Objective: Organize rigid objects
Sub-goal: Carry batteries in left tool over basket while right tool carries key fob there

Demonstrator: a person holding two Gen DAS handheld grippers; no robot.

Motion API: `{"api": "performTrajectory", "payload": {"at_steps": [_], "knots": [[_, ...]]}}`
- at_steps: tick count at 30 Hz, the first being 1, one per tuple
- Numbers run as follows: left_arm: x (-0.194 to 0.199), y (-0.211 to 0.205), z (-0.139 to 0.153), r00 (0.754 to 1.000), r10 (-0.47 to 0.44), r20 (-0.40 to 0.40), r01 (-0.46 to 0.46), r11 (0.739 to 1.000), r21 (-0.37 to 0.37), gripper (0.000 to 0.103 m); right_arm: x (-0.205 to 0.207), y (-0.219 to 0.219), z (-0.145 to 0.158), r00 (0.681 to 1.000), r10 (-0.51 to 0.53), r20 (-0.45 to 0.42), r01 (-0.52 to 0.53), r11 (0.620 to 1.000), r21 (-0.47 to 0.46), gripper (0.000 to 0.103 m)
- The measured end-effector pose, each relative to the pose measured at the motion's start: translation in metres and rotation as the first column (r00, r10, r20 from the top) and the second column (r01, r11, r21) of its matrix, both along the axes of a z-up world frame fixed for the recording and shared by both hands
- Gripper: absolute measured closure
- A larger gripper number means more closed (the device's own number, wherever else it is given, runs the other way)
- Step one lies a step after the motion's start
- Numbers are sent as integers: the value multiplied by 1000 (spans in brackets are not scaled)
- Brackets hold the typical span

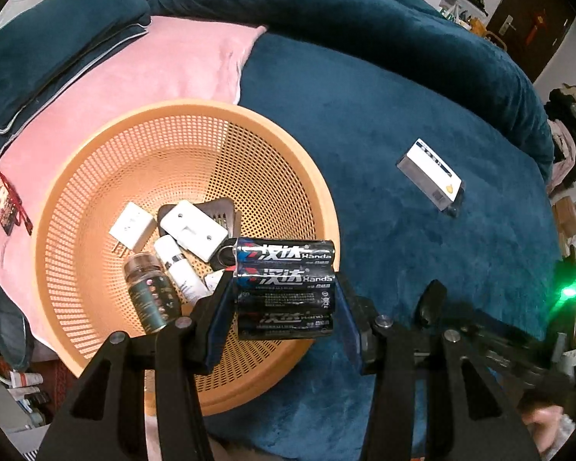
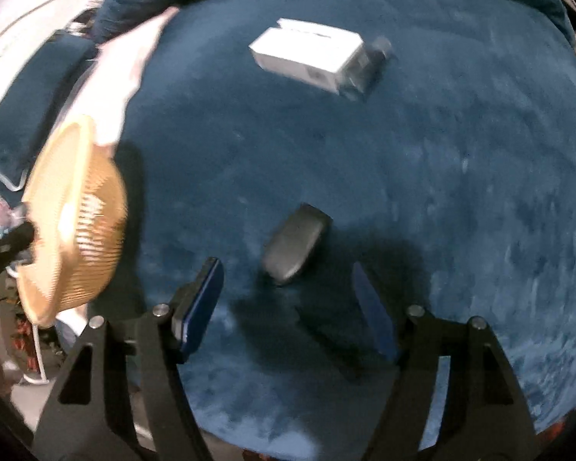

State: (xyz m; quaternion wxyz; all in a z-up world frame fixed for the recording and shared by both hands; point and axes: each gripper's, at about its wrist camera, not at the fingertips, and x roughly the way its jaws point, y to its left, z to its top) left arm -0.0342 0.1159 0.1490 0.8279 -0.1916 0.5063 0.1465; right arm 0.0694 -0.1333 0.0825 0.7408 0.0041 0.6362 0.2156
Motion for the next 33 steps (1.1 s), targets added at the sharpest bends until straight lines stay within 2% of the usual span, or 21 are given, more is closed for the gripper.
{"api": "performTrajectory", "payload": {"at_steps": [5, 6, 7, 8, 10, 14, 19, 25, 33], "knots": [[1, 4, -3, 1000, 2, -9, -2, 1000, 5, 52, 13, 25, -37, 999, -34, -32, 32, 997, -69, 33], [0, 6, -3, 1000, 7, -12, -7, 1000, 7, 52, 14, 32, -41, 999, -31, -18, 29, 995, -93, 40], [0, 7, -4, 1000, 10, -14, -10, 1000, 7, 52, 16, 37, -44, 1000, -21, -4, 20, 992, -123, 55], [-1, 9, -5, 1000, 13, -16, -13, 1000, 7, 52, 15, 43, -46, 1000, 1, 23, 3, 984, -177, 57], [-1, 11, -6, 1000, 21, -17, -21, 1000, 8, 52, 15, 43, -39, 1000, 15, 26, -11, 989, -148, 64], [-1, 14, -10, 999, 31, -21, -31, 1000, 0, 52, 14, 24, -16, 1000, 3, -2, -3, 1000, -19, 65], [0, 10, -11, 999, 27, -23, -27, 1000, -1, 52, 14, 3, 29, 999, -13, 43, 9, 997, 75, 65], [-8, 13, -6, 999, 47, -21, -47, 999, 8, 52, 5, 15, 71, 994, 18, 110, -33, 990, 140, 65], [-24, 29, -2, 996, 91, -10, -91, 996, 11, 52, -2, 56, 88, 980, 107, 168, -133, 979, 155, 65]]}}
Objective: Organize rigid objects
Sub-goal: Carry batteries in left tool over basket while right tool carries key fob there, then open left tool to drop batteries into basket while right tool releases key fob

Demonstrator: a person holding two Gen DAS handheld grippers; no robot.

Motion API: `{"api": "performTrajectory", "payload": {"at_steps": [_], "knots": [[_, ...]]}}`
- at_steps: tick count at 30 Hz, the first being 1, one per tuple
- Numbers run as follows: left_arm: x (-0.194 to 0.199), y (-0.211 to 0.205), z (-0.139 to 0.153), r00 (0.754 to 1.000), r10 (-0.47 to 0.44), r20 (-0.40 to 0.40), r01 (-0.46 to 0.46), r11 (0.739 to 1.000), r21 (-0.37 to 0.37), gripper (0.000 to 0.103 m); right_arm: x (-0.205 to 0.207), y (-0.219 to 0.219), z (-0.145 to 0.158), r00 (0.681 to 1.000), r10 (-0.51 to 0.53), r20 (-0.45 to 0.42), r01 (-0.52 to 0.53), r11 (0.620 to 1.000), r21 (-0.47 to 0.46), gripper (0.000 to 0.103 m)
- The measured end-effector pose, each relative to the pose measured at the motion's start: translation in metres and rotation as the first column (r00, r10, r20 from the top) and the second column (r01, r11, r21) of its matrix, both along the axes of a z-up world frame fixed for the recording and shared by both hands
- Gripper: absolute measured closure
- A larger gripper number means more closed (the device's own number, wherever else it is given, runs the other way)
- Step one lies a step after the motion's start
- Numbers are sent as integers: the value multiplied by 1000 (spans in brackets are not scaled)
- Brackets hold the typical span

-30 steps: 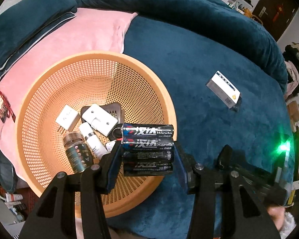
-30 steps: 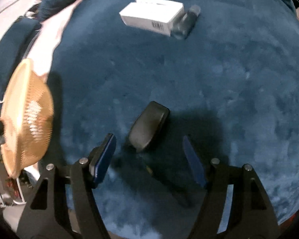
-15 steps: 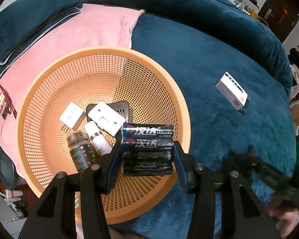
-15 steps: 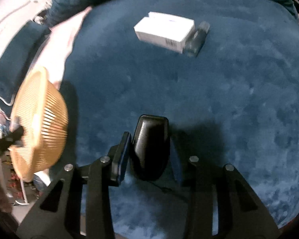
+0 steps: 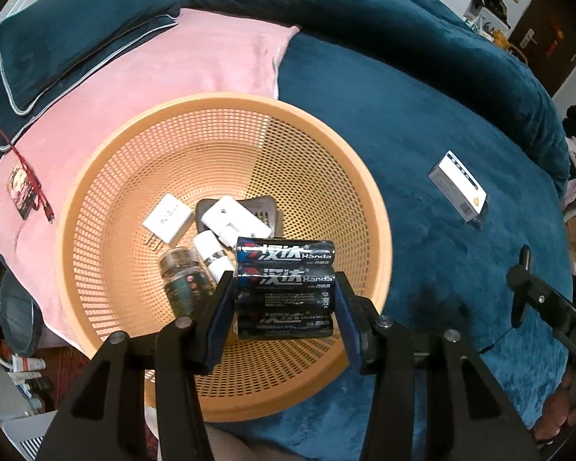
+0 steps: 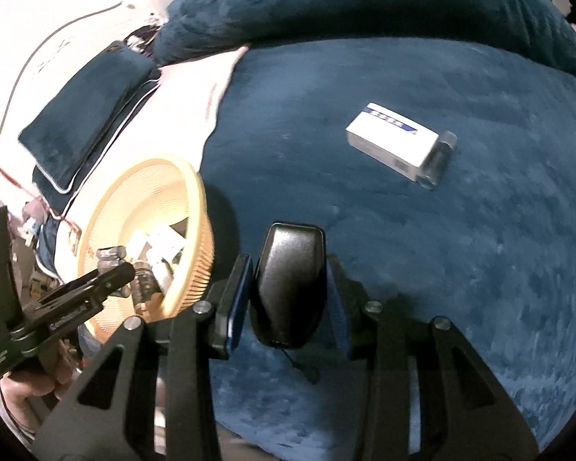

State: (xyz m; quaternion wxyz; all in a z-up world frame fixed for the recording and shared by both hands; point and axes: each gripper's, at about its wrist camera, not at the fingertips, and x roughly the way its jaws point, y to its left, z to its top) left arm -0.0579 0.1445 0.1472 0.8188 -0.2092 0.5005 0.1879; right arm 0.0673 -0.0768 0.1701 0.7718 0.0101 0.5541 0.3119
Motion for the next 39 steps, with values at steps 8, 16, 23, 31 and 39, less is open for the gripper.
{"api": "performTrajectory", "payload": {"at_steps": [8, 16, 23, 31, 39], "knots": [[-15, 23, -2, 998, 60, 10, -60, 998, -8, 52, -9, 34, 7, 997, 77, 31, -77, 997, 3, 65], [-36, 53, -6, 991, 134, 15, -133, 991, -21, 52, -19, 69, 10, 988, 146, 42, -147, 989, 13, 65], [-49, 73, -8, 982, 186, 21, -185, 982, -32, 52, -30, 98, 10, 977, 210, 45, -211, 977, 15, 65], [-56, 87, -8, 976, 218, 25, -217, 976, -35, 52, -33, 126, 9, 964, 260, 49, -261, 965, 13, 65], [-57, 98, -9, 968, 252, 20, -251, 967, -34, 47, -32, 143, 14, 951, 303, 65, -306, 951, 44, 62]]}}
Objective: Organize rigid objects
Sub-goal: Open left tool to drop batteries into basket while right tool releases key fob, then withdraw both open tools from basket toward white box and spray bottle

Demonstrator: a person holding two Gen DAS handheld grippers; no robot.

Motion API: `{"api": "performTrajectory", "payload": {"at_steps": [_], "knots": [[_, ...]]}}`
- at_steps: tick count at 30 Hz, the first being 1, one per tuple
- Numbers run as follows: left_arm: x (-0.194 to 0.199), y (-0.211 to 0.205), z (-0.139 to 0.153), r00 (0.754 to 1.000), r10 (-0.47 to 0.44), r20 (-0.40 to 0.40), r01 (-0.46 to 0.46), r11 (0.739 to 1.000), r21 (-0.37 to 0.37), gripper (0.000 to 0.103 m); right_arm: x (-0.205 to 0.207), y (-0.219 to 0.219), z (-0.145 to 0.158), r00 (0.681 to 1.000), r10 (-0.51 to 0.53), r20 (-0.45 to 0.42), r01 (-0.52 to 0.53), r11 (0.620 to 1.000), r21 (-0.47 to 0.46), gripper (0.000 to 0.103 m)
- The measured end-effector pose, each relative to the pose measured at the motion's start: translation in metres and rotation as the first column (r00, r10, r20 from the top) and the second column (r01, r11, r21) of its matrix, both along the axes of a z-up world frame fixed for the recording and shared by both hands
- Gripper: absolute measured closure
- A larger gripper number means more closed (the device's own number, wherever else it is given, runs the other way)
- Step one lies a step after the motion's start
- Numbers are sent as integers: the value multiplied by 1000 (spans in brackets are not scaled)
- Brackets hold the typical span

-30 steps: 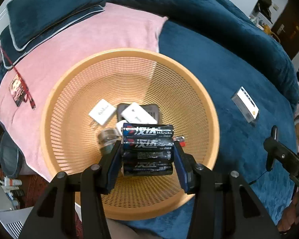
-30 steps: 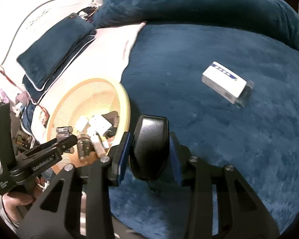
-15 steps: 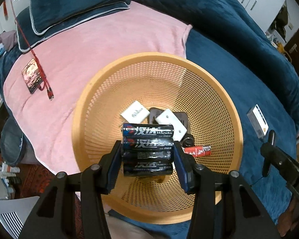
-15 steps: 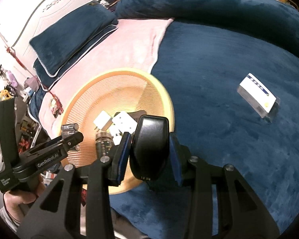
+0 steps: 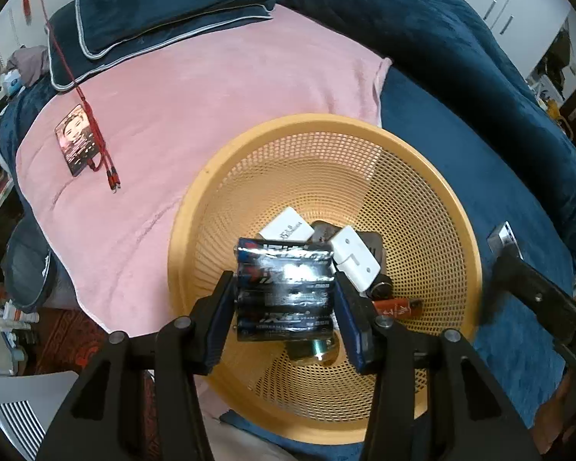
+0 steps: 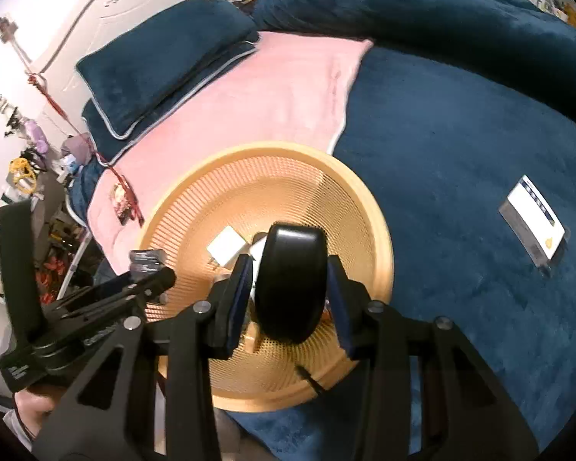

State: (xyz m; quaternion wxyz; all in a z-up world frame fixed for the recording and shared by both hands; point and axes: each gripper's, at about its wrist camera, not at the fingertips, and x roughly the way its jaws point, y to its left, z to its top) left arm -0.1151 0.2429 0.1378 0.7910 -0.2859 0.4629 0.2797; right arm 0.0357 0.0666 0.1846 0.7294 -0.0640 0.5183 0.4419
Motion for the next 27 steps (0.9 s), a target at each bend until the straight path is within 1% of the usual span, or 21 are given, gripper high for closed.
{"api": "performTrajectory", "payload": {"at_steps": [2, 3, 4, 7, 9, 13, 19, 27], "knots": [[-2, 1, 0, 1000, 6, -4, -6, 1000, 5, 13, -1, -1, 1, 1000, 0, 16, 0, 1000, -6, 46], [-4, 1, 2, 1000, 11, 1, -11, 1000, 16, 9, -2, -3, 1, 1000, -1, 19, 1, 1000, -5, 29], [-5, 0, 4, 1000, 14, 4, -14, 1000, 24, 8, -3, -5, 1, 1000, -5, 19, 5, 1000, 0, 18], [-9, -1, 6, 1000, 20, -12, -19, 999, 45, 5, -4, -14, -1, 999, -28, 22, 28, 1000, -9, 7], [-11, -1, 6, 999, 31, -19, -30, 998, 57, 4, -2, -19, -3, 999, -40, 14, 40, 999, -18, 4], [-14, -1, 3, 998, 42, -37, -40, 998, 52, 3, 0, -31, -7, 998, -67, 2, 67, 997, -43, 2], [-10, -11, 2, 999, 19, -46, -17, 999, 47, 3, 5, -48, -10, 996, -94, -13, 92, 993, -71, 1], [0, -24, 5, 999, -11, -47, 13, 999, 51, 3, 9, -59, -6, 994, -109, -12, 108, 992, -69, 1]]}}
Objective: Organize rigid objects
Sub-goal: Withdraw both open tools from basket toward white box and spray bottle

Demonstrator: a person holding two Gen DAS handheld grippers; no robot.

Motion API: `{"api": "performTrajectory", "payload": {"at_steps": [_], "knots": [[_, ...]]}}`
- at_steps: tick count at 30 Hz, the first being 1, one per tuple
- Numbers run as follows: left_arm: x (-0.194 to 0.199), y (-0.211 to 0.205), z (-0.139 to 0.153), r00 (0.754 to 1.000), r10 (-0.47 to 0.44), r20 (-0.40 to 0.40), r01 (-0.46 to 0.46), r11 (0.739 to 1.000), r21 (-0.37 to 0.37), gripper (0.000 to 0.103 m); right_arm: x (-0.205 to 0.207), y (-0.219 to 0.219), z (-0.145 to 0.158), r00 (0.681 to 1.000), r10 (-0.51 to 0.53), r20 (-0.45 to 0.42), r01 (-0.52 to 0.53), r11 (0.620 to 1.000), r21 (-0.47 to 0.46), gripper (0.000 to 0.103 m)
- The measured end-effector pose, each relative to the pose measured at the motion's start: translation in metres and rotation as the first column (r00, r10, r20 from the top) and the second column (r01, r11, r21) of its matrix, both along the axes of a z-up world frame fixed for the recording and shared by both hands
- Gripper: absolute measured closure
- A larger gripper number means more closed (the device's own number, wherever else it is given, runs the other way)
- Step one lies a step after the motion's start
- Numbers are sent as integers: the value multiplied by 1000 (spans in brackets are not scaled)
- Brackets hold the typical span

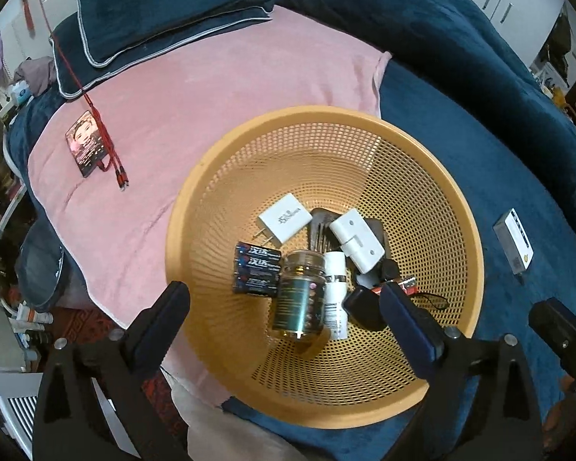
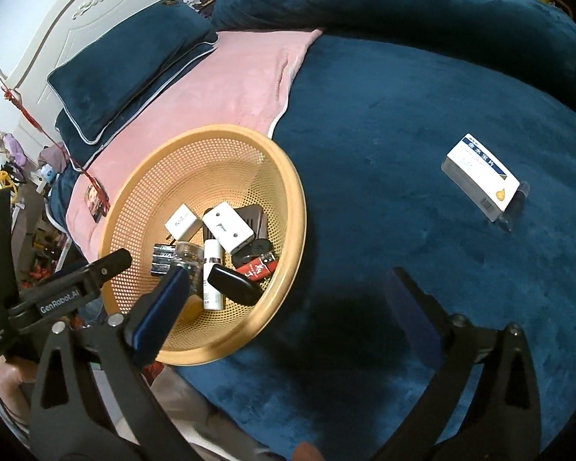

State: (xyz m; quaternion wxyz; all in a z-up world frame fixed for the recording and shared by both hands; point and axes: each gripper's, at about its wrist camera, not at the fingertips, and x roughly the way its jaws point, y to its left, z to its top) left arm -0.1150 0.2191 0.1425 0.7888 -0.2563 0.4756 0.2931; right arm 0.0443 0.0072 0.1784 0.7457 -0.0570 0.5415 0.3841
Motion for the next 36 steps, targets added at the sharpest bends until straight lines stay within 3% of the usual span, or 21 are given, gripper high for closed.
{"api": "performTrajectory", "payload": {"at_steps": [20, 36], "knots": [[55, -45, -3, 991, -133, -29, 133, 991, 6, 3, 38, -57, -13, 993, -113, -26, 112, 993, -28, 1], [108, -95, -6, 966, -256, -48, 256, 967, 0, 3, 62, -115, -35, 973, -220, -66, 216, 974, -66, 0]]}}
